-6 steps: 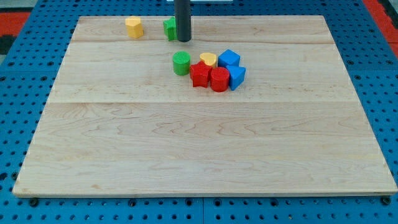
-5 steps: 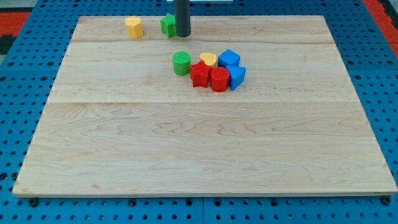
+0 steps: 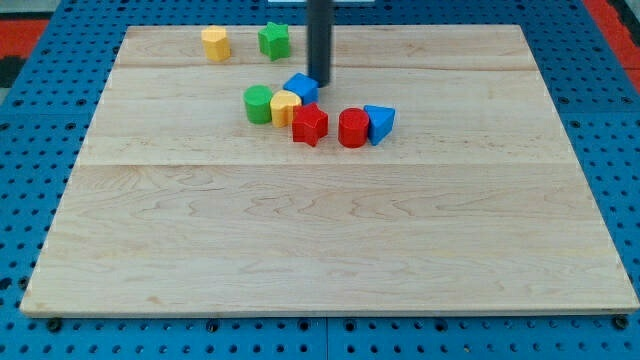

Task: Slide the blue cube closer to the yellow hexagon

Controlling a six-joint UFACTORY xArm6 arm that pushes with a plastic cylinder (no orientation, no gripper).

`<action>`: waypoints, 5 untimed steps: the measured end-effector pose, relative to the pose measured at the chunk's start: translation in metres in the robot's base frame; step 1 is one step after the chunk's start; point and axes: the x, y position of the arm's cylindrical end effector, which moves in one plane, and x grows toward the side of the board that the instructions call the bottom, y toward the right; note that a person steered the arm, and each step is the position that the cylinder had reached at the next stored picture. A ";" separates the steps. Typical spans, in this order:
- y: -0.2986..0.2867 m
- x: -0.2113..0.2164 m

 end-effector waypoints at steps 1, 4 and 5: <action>0.023 0.011; -0.060 0.006; -0.003 0.008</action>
